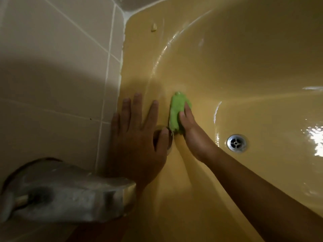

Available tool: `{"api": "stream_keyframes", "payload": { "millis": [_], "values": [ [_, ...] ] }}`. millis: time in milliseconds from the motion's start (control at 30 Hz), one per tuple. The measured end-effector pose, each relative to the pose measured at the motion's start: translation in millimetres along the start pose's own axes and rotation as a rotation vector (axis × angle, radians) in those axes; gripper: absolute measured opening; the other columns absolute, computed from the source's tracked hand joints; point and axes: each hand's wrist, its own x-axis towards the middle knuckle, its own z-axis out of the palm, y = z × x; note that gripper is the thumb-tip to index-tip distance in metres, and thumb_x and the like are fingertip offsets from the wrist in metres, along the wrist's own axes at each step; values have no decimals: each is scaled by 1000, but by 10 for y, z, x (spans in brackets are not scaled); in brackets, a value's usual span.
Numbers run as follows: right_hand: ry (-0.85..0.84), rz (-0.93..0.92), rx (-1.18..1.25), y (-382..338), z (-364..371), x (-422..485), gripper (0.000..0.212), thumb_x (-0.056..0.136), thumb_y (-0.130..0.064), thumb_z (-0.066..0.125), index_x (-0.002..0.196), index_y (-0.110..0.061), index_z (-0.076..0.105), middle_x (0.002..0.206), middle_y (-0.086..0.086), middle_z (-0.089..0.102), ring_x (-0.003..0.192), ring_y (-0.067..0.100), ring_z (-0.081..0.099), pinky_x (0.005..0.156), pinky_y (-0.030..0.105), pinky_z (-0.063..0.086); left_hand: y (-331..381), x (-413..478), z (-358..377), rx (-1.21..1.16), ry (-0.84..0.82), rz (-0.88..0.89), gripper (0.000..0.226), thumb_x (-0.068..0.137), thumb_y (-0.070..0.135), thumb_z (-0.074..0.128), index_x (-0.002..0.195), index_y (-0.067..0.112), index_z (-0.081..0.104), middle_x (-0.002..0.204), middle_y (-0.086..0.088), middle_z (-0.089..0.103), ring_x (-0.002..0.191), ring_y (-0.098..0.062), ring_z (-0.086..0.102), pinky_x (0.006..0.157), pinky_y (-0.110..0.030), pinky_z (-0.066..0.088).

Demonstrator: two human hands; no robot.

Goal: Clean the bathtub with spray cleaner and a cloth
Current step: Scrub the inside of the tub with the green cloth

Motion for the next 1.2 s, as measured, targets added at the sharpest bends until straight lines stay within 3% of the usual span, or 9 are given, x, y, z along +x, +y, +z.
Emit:
{"api": "stream_keyframes", "payload": {
  "millis": [133, 333, 500, 633, 767, 867, 967, 1067, 1200],
  "values": [
    [-66, -135, -158, -404, 48, -71, 53, 108, -56, 32, 149, -62, -1, 169, -22, -15, 150, -12, -4, 110, -3, 10, -18, 69, -32, -11, -11, 5, 72, 101, 54, 40, 163, 19, 29, 171, -16, 17, 158, -37, 16, 123, -59, 22],
    [91, 79, -276, 259, -192, 167, 65, 111, -50, 25, 163, -32, -9, 172, -9, -13, 158, 6, -7, 129, 32, 0, -35, 236, -24, -18, -17, 20, 76, 97, 50, 50, 164, 20, 28, 171, -17, 17, 158, -37, 15, 121, -60, 23],
    [260, 348, -31, 469, -246, 407, 65, 111, -48, 30, 163, -41, -9, 172, -3, -18, 160, 23, 2, 129, 49, 10, -49, 307, 7, -5, -39, 20, 79, 97, 54, 49, 165, 23, 22, 171, -16, 13, 159, -36, 12, 123, -59, 22],
    [213, 32, 17, -140, 115, 180, 73, 102, -63, 38, 162, -47, 0, 173, -14, 10, 158, 10, 16, 129, 41, 17, -30, 317, -21, -4, -51, 8, 75, 101, 58, 40, 165, 24, 22, 172, -16, 14, 159, -35, 12, 124, -58, 21],
    [130, -225, -119, -690, 262, 65, 61, 108, -55, 36, 150, -63, -9, 171, -15, -18, 155, -2, -10, 125, 27, 4, -21, 326, -42, 13, -59, -11, 67, 107, 58, 27, 165, 25, 23, 172, -15, 14, 159, -33, 11, 124, -57, 20],
    [187, -267, -179, -691, 126, 248, 68, 108, -56, 34, 156, -54, -14, 169, -12, -25, 154, 1, -15, 126, 33, 2, -17, 308, -39, 12, -26, 4, 64, 108, 54, 29, 164, 23, 27, 171, -16, 18, 158, -35, 15, 123, -57, 22],
    [299, -98, -147, -287, -77, 575, 75, 107, -60, 31, 162, -37, -16, 172, -3, -18, 159, 14, -8, 130, 39, 3, -13, 308, -24, -9, -1, 3, 63, 108, 53, 32, 163, 22, 28, 170, -16, 19, 158, -35, 16, 123, -57, 22],
    [377, 250, 4, 131, -328, 913, 83, 98, -68, 34, 162, -42, -12, 174, 0, -1, 159, 25, 13, 129, 49, 16, -18, 310, 0, -20, 13, 2, 63, 108, 53, 33, 163, 23, 29, 170, -16, 20, 158, -35, 17, 124, -57, 21],
    [474, 422, 307, 114, -481, 1063, 79, 95, -49, 57, 161, -41, 15, 156, 2, 44, 137, 27, 50, 115, 52, 43, -35, 317, 19, -33, 20, 7, 63, 107, 52, 35, 163, 23, 30, 170, -16, 20, 158, -35, 16, 124, -56, 21]
  ]
}}
